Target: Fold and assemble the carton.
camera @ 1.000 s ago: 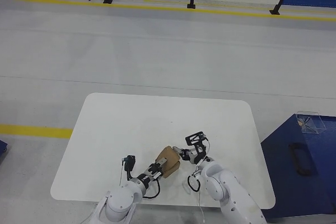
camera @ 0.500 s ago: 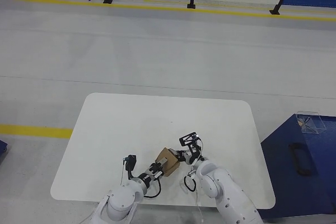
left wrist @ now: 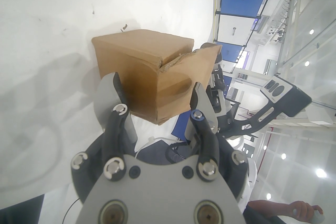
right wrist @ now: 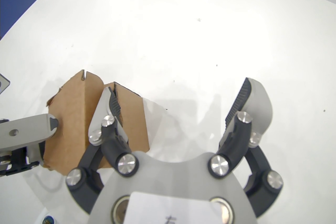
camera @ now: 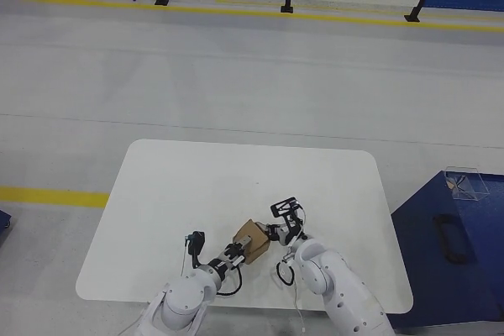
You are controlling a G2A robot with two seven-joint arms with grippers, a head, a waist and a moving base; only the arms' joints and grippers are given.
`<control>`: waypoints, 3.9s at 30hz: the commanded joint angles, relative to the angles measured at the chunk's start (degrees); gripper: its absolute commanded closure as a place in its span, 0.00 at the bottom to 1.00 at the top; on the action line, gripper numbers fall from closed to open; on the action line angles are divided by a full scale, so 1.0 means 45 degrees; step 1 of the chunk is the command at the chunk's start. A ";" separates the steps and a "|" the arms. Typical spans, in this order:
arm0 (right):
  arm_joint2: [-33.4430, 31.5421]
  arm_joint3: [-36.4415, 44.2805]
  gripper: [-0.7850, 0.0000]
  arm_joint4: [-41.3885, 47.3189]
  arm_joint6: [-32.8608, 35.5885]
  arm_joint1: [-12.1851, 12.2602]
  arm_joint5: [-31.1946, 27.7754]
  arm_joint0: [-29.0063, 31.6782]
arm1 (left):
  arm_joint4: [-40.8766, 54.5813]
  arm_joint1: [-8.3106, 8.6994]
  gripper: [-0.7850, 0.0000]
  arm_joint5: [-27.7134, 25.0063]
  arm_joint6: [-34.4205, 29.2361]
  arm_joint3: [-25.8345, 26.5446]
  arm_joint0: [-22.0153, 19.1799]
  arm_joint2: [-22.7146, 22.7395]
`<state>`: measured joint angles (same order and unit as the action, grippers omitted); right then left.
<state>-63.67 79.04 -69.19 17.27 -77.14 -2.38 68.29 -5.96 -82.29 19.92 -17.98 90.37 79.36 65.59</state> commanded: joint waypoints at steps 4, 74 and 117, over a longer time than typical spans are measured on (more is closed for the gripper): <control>-0.0213 0.0000 0.00 0.0082 -0.0089 0.0026 -0.0040 0.0085 | -0.0025 0.0000 0.41 0.0110 0.0109 -0.0118 -0.0114 -0.0075; -0.0831 0.0462 0.00 0.0080 -0.0330 0.0111 -0.1122 0.0630 | 0.0318 -0.0039 0.53 0.0615 0.0997 -0.0787 -0.0734 -0.0777; 0.1261 -0.4799 0.00 0.1014 0.0921 -0.0627 -0.3717 -0.3714 | -1.2813 0.1052 0.00 -0.9640 0.6090 0.0329 0.0975 0.0513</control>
<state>-58.49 58.03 -64.72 21.68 -79.84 -17.89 52.00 -59.16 -77.69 -22.60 8.77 92.41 83.52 68.26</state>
